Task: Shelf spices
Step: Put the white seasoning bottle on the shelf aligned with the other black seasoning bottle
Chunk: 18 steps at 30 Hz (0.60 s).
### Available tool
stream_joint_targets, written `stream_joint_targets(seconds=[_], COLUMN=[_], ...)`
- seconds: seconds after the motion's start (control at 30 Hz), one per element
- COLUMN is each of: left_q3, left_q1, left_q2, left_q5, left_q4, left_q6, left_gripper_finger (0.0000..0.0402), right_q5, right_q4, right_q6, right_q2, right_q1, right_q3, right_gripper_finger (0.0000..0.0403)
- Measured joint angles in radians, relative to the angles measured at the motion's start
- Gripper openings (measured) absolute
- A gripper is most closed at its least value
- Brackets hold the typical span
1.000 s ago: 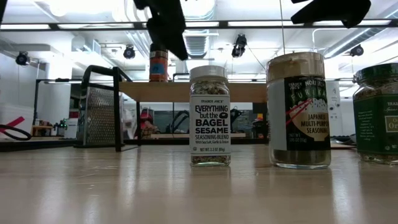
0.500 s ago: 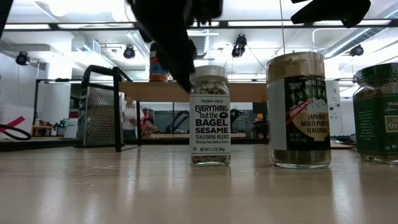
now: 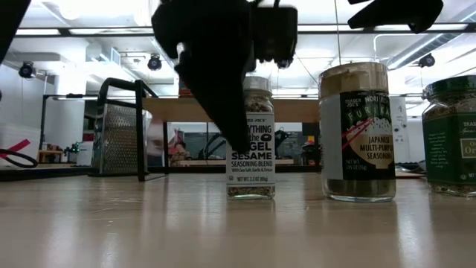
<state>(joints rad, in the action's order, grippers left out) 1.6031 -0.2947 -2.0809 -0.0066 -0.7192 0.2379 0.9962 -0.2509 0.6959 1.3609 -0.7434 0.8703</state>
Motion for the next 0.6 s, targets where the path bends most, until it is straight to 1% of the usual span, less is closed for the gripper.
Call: stream_joint_targets(seconds=[0.07, 0.17, 0.33, 0.6], left_q3=[0.003, 0.003, 0.005, 0.005], left_q1=[0.000, 0.001, 0.001, 0.005], left_q2=[-0.012, -0.013, -0.011, 0.000], left_q5=[0.002, 0.001, -0.001, 0.007], left_q4=[-0.011, -0.010, -0.010, -0.031], left_q6=[0.000, 0.004, 0.015, 0.015], left_gripper_finger=[0.0304, 0.0267, 0.0180, 0.0180], right_q5=[0.000, 0.000, 0.000, 0.000], right_q4=[0.000, 0.000, 0.000, 0.000], right_q6=[0.001, 0.000, 0.000, 0.001], right_q2=[0.000, 0.000, 0.000, 0.000], right_q1=[0.000, 0.000, 0.000, 0.000], right_q3=[0.000, 0.000, 0.000, 0.000], right_gripper_finger=[0.0220, 0.0223, 0.0222, 0.0211])
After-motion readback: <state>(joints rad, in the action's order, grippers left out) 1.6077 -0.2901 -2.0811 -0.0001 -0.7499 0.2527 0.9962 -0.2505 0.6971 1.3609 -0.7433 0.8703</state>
